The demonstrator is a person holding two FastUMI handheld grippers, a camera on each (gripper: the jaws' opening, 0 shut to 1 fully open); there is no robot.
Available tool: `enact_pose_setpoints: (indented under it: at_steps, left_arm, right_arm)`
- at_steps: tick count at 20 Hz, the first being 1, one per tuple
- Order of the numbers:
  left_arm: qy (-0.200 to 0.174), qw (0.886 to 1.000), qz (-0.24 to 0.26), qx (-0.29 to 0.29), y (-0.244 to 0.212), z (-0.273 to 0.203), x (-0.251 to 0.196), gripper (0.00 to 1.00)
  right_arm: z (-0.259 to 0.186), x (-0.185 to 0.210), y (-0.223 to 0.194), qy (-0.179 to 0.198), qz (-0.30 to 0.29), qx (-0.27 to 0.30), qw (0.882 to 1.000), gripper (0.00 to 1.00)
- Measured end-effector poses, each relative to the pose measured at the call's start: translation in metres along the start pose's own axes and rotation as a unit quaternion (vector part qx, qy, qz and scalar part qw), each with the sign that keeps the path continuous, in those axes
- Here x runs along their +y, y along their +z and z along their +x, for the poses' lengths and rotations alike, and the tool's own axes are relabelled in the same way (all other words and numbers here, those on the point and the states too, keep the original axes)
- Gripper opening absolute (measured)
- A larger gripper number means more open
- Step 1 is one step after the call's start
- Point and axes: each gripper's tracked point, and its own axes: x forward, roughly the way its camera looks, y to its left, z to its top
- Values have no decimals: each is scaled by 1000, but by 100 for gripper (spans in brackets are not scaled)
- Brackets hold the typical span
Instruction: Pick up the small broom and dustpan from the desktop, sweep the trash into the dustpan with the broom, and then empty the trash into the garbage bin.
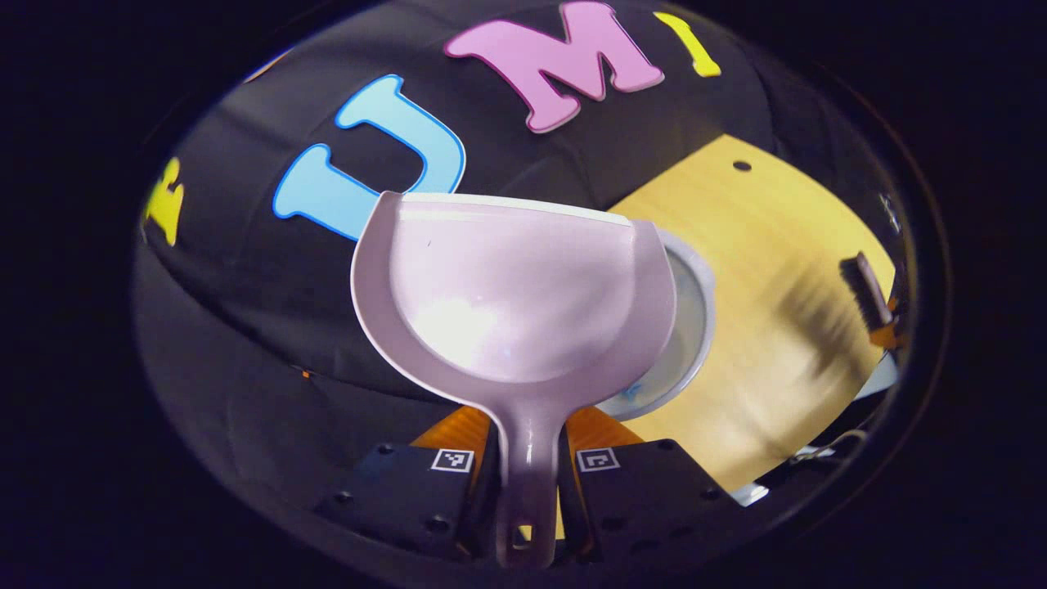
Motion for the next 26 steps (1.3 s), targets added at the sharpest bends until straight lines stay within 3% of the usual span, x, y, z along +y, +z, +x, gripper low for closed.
enact_pose_setpoints:
  at_steps: [3,6,10,14,17,19,21,26]
  left_arm:
    - [-60,994,-52,-80,29,-15,-37,29]
    - [-160,974,-104,-118,40,-31,-124,29]
    - [-219,958,-150,-113,19,-36,-222,29]
    - [-279,941,-182,-61,-17,-13,-293,29]
    - [-281,931,-233,-4,-57,27,-323,29]
    - [-259,936,-237,39,-81,67,-335,30]
    - [-265,934,-226,79,-99,85,-343,31]
    - [-226,948,-204,96,-97,126,-342,29]
  right_arm:
    - [-14,-7,13,-9,-6,-13,1000,27]
    - [-20,-23,13,-31,-11,-9,999,27]
    - [-21,-58,3,-68,10,1,998,27]
    - [-2,-84,-15,-106,19,34,994,27]
    - [19,-90,-16,-129,-11,53,990,27]
    - [37,-88,-14,-133,-11,61,989,27]
    - [51,-86,-2,-138,-17,58,989,27]
    - [82,-81,-7,-129,-1,98,987,27]
